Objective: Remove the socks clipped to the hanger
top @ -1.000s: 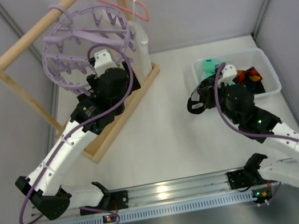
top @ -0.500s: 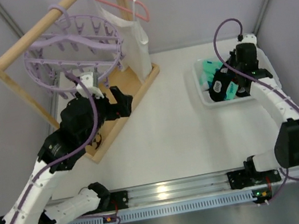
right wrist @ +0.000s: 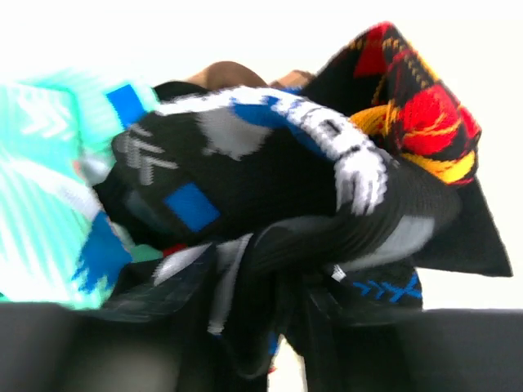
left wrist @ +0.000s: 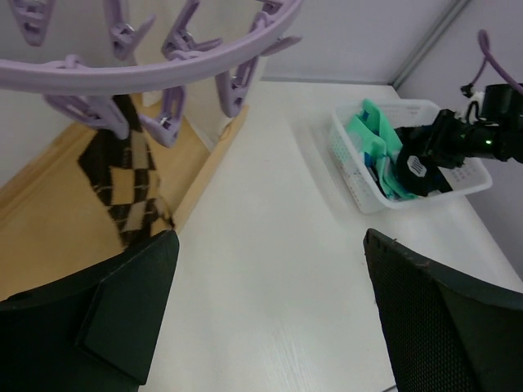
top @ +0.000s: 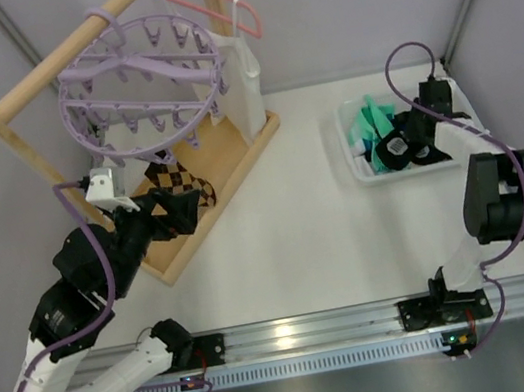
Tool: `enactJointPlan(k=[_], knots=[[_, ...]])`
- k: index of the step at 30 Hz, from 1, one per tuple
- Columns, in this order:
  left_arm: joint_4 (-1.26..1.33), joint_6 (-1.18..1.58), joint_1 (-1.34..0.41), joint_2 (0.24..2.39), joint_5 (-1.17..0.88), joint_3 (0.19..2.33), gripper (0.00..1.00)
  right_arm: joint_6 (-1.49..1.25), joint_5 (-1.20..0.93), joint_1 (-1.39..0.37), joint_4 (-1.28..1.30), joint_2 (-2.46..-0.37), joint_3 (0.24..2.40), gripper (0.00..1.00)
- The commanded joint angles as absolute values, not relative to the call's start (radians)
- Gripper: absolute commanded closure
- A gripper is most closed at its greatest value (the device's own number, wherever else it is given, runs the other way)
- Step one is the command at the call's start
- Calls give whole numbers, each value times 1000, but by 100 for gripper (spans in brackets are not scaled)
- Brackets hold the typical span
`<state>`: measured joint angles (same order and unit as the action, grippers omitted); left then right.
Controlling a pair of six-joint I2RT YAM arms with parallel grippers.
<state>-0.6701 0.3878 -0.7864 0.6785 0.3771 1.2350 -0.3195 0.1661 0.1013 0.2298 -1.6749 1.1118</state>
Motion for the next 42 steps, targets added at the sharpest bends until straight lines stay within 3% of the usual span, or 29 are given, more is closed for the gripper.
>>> enactJointPlan(k=[1, 8, 11, 12, 14, 16, 21, 25, 29, 36, 42], knots=[[-692, 339, -787, 638, 518, 1200, 2, -322, 134, 109, 209, -1632, 1183, 56], [-699, 273, -785, 558, 474, 1155, 2, -322, 106, 109, 302, -1459, 1276, 33], [-699, 249, -785, 520, 500, 1160, 2, -311, 109, 103, 337, -1385, 1301, 18], [-699, 244, -785, 512, 506, 1161, 2, -304, 112, 98, 342, -1368, 1304, 7], [-696, 236, -785, 500, 521, 1177, 2, -290, 98, 72, 359, -1329, 1316, 2], [-690, 244, -785, 494, 522, 1196, 2, -269, 51, 20, 319, -1268, 1298, 1], [-600, 201, -785, 502, 479, 1213, 2, -226, -286, -364, -80, -1138, 1010, 1], [-584, 212, -752, 514, 474, 1204, 2, -195, -416, -624, -392, -1231, 899, 0], [-584, 227, -704, 511, 538, 1163, 2, -146, -388, -822, -449, -1454, 1044, 1], [-577, 282, -675, 463, 666, 1080, 2, -227, -417, -926, -721, -1790, 1215, 0], [-555, 293, -632, 445, 673, 1055, 2, -239, -462, -943, -745, -2066, 1477, 0]])
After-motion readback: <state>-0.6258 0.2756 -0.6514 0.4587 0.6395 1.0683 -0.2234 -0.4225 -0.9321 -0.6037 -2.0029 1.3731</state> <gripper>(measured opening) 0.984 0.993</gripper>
